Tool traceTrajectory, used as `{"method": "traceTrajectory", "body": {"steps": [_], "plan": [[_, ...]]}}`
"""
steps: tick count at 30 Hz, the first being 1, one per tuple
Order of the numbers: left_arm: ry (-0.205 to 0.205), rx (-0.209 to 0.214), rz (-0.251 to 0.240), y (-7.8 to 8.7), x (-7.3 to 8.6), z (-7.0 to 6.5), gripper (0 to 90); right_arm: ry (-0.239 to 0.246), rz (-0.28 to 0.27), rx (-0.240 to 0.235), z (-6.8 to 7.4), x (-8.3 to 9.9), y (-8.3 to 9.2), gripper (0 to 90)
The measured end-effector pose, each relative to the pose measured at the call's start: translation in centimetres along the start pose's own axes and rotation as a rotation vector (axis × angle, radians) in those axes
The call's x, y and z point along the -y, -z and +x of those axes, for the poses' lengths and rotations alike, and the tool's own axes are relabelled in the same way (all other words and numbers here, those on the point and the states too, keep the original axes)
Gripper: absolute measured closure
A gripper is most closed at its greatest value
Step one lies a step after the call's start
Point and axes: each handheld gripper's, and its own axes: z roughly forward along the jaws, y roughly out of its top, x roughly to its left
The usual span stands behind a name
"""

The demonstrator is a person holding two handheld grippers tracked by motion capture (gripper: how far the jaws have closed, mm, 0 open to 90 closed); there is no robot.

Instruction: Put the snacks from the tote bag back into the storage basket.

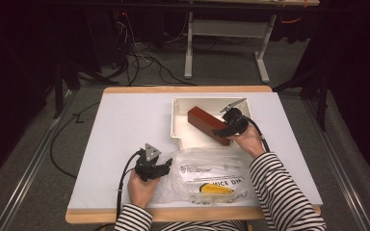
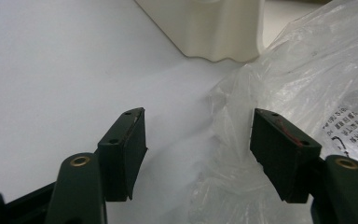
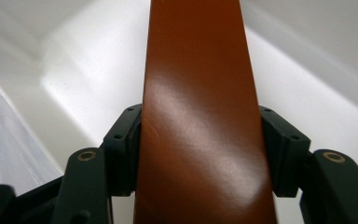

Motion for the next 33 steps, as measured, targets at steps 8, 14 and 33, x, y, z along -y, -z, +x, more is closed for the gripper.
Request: {"method": "traceTrajectory", "body": {"steps": [8,14,33], "plan": [[-0.003,0.000,0.002,0.0,0.0,0.0,36.2,-0.019,-0.043,0.033,-0.1,0.1,0.6,33.1],[-0.001,0.003,-0.002,0.0,0.0,0.0,36.3,-0.036,-0.110,0.027,0.2,0.4,1.6,33.5],[0.000,0.003,-0.013,0.2,0.1,0.1,36.4,-0.034,-0.136,0.009,2.9,1.4,5.0,62.2]]}}
